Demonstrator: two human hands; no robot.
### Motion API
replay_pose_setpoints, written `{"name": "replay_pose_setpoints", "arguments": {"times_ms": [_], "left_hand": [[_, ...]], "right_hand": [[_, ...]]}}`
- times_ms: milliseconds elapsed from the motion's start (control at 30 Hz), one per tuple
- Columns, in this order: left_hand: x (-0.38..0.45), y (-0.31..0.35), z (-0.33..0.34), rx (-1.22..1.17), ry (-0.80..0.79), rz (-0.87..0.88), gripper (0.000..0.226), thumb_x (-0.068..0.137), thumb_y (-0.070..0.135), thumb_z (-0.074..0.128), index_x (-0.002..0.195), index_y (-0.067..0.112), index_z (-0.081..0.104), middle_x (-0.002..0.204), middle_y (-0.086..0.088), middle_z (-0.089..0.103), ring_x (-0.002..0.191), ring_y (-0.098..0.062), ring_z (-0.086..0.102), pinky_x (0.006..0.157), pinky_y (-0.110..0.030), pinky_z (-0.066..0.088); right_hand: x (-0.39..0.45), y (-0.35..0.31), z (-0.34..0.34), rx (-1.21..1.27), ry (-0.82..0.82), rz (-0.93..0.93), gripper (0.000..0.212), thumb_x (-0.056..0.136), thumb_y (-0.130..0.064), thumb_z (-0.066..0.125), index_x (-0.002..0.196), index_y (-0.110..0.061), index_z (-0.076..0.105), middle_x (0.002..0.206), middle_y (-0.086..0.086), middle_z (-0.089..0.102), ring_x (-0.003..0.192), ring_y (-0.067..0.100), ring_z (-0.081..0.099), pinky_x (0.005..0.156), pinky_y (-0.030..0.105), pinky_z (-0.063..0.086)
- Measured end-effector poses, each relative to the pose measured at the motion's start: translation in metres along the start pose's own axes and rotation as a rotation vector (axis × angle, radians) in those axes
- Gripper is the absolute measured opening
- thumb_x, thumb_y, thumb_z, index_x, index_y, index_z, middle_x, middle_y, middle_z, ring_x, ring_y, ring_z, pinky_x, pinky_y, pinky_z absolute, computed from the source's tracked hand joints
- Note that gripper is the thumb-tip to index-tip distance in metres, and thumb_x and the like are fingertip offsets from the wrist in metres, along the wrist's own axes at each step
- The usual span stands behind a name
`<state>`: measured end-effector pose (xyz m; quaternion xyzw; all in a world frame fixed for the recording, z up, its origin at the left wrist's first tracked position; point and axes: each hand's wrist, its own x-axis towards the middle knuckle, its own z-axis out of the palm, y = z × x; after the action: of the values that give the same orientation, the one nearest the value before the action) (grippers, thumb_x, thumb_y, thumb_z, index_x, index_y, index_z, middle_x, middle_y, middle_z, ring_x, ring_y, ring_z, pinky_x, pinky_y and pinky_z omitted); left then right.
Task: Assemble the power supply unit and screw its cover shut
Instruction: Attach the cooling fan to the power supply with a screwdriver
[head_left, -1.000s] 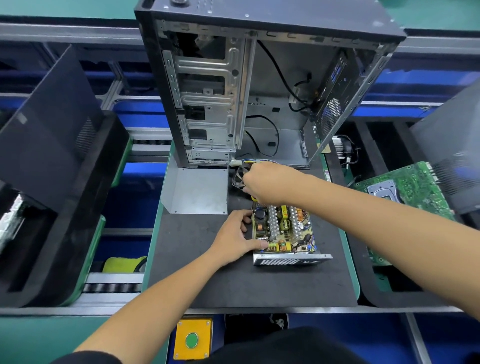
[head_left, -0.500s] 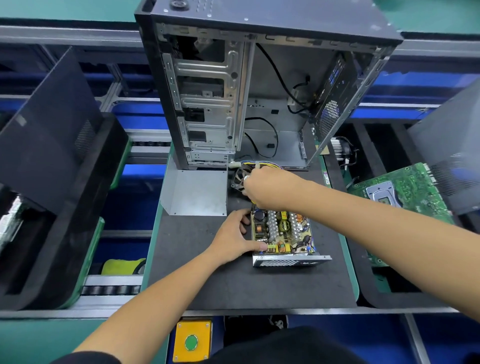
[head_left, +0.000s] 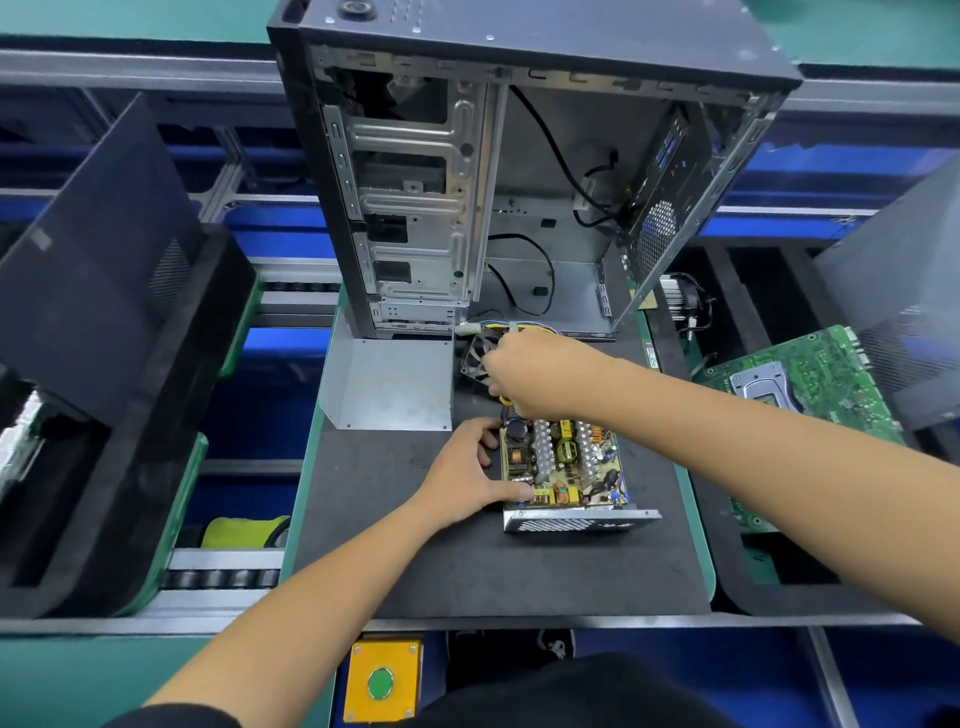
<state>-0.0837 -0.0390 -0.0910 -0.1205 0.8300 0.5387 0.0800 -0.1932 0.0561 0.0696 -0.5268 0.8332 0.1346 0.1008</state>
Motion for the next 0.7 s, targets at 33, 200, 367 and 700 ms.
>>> {"name": "replay_pose_setpoints", "arguments": {"times_ms": [33, 200, 367, 700], "left_hand": [[0.000, 0.000, 0.000, 0.003, -0.004, 0.004, 0.108, 0.041, 0.064, 0.083, 0.134, 0.031, 0.041, 0.103, 0.016, 0.048, 0.080, -0.002, 0.048, 0.068, -0.017, 0.039], [0.000, 0.002, -0.001, 0.000, -0.009, 0.014, 0.106, 0.043, 0.061, 0.085, 0.135, 0.029, 0.042, 0.102, 0.015, 0.047, 0.078, -0.003, 0.046, 0.068, -0.018, 0.040], [0.000, 0.001, -0.001, 0.004, -0.007, 0.026, 0.105, 0.043, 0.061, 0.085, 0.134, 0.029, 0.042, 0.101, 0.015, 0.047, 0.077, -0.003, 0.046, 0.068, -0.019, 0.040], [0.001, -0.001, -0.001, 0.010, -0.003, 0.033, 0.100, 0.044, 0.059, 0.087, 0.130, 0.034, 0.042, 0.101, 0.015, 0.048, 0.075, -0.001, 0.045, 0.066, -0.017, 0.041]], "right_hand": [[0.000, 0.001, 0.001, -0.011, 0.018, 0.001, 0.027, 0.097, -0.019, 0.049, 0.071, -0.012, 0.047, 0.075, 0.010, 0.056, 0.059, 0.023, 0.046, 0.056, 0.033, 0.037], [-0.001, 0.003, 0.007, -0.040, 0.071, 0.029, 0.030, 0.101, -0.031, 0.040, 0.099, -0.008, 0.060, 0.097, 0.014, 0.065, 0.088, 0.034, 0.063, 0.060, 0.034, 0.039], [-0.003, 0.003, 0.011, 0.169, 0.003, 0.021, 0.015, 0.090, -0.018, 0.055, 0.101, -0.007, 0.051, 0.102, 0.014, 0.058, 0.093, 0.032, 0.058, 0.072, 0.039, 0.048], [-0.007, 0.009, 0.006, 0.278, 0.054, 0.067, 0.006, 0.087, -0.014, 0.059, 0.088, -0.011, 0.054, 0.096, 0.008, 0.061, 0.091, 0.028, 0.057, 0.077, 0.042, 0.049]]}}
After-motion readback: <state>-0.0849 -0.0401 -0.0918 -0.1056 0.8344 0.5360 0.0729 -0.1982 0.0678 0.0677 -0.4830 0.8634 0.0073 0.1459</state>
